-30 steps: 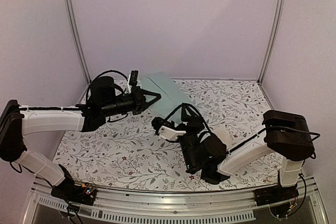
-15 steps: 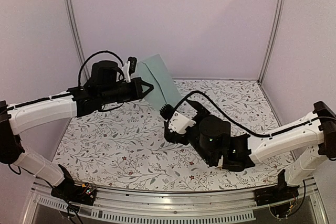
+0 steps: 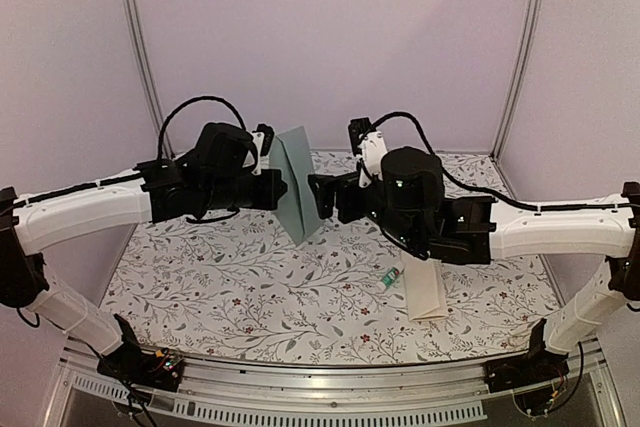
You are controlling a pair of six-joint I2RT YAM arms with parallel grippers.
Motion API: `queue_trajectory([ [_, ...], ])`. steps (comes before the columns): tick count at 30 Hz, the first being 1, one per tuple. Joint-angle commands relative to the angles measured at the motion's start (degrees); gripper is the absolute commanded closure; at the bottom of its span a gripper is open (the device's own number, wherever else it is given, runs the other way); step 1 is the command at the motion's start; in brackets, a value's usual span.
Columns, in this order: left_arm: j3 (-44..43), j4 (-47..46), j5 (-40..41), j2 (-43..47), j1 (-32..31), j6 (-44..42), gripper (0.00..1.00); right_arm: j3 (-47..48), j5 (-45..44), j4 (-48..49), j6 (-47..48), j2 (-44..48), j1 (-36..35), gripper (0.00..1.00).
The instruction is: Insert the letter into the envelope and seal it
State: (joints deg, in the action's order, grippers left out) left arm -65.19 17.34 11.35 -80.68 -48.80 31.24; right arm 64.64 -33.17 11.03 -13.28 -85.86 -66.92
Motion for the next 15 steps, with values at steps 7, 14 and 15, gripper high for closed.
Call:
queue_trajectory([
  [7,-3.1,3.0,4.4,-3.0,-3.8,1.2,1.0,9.0,5.5,-6.4,-11.9,-13.0,3.4,0.01],
  [14,-2.1,2.5,4.2,-3.2,-5.0,1.4,1.0,14.3,2.0,-9.5,-13.4,-19.4,3.5,0.01],
  [15,-1.9,2.3,4.1,-3.1,-5.2,1.4,1.0,14.9,1.0,-10.3,-13.7,-20.5,3.5,0.01],
])
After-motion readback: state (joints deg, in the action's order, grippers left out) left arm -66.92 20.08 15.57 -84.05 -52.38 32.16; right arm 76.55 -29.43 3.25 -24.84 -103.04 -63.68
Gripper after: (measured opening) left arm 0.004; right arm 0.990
